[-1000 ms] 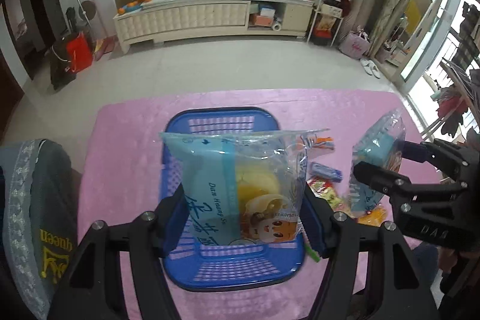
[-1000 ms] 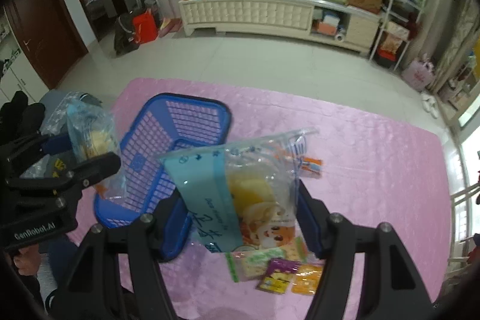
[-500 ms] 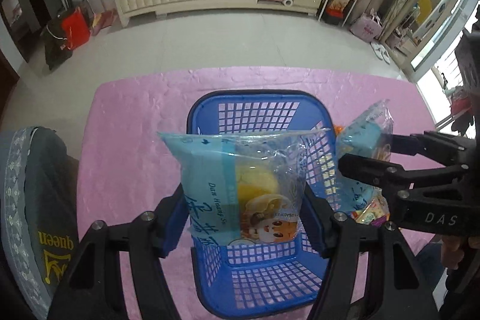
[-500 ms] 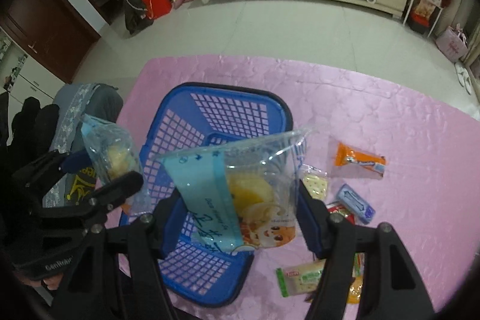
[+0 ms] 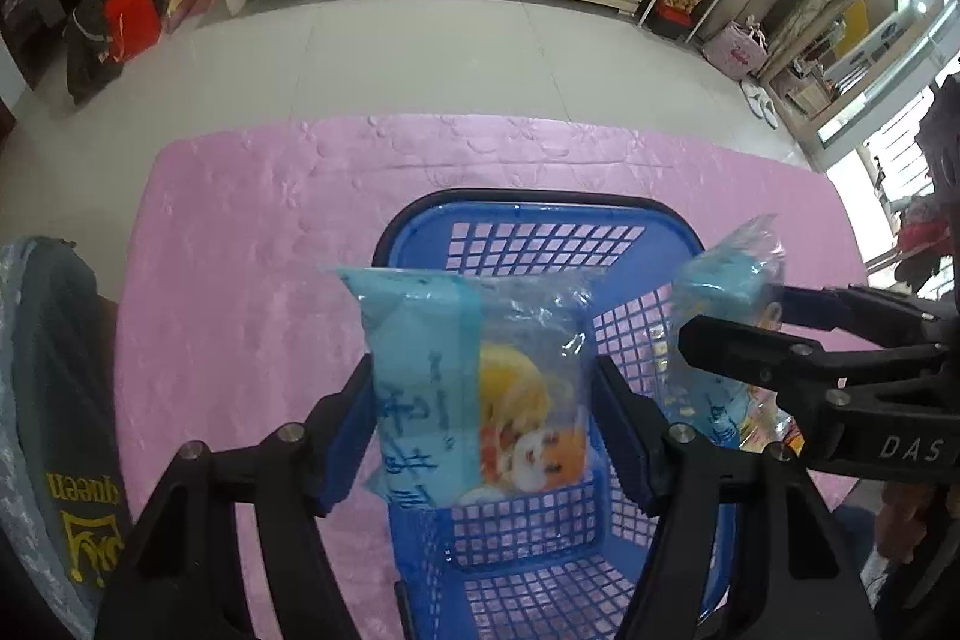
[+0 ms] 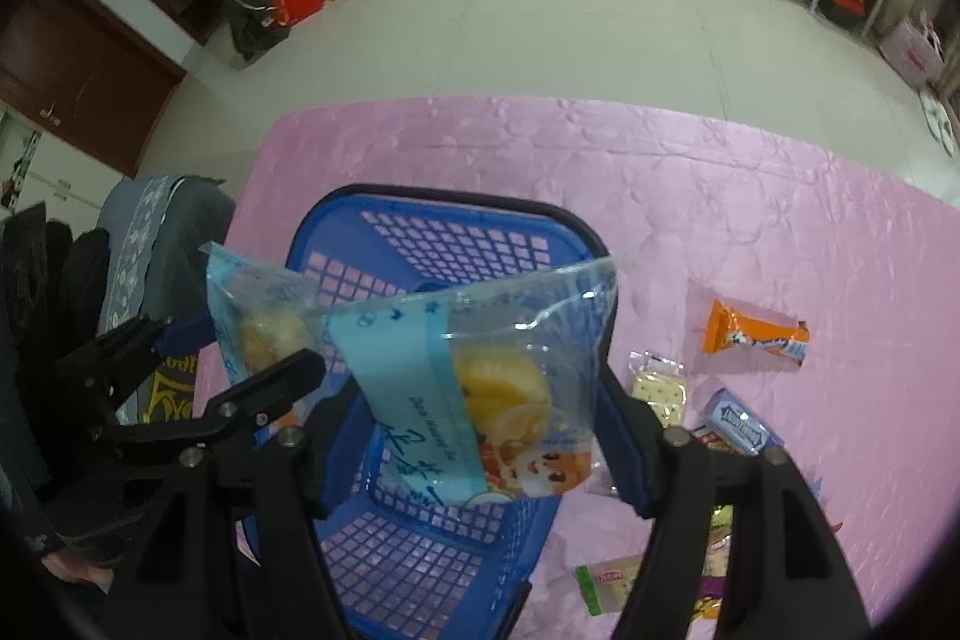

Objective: Organize snacks
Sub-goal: 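Carry both bags over the blue basket and open both tools to drop them, then move both tools back over the snack pile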

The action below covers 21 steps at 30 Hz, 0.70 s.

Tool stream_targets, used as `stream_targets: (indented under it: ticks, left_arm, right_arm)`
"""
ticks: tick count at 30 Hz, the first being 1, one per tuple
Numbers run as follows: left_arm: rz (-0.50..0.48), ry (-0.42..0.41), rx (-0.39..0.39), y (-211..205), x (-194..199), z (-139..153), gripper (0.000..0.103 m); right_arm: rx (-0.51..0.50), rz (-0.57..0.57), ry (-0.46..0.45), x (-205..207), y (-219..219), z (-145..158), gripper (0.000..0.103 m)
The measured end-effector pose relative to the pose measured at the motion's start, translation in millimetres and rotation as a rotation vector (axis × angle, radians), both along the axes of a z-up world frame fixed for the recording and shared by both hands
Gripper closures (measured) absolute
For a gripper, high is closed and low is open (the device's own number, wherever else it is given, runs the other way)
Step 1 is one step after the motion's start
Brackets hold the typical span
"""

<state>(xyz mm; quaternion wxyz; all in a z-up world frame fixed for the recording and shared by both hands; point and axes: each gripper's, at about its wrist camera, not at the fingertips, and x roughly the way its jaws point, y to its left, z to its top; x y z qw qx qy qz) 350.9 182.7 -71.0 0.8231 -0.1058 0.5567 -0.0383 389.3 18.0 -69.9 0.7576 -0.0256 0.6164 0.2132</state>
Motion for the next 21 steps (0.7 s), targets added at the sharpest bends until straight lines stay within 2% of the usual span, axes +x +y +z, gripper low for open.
stream_targets:
  ticks: [4,8,14,21]
  left_arm:
    - [-0.005,-0.008,0.01,0,1,3,0.035]
    - [0.006,-0.021,0.002,1,-9,9,0.035]
    - [0.016,-0.043,0.013,-2,-29,23,0.035]
    - [0.009,-0.093,0.035,-17,-58,53,0.035]
  right_arm:
    - [-0.014,0.014,-0.015,1,4,4,0.016]
    - [-0.055,0.007,-0.065,-5,-1,12,0.016]
    - [-0.052,-0.012,-0.059,-20,-20,19,0.016]
    - [-0.025,-0.037,-0.082,-47,-38,44,0.016]
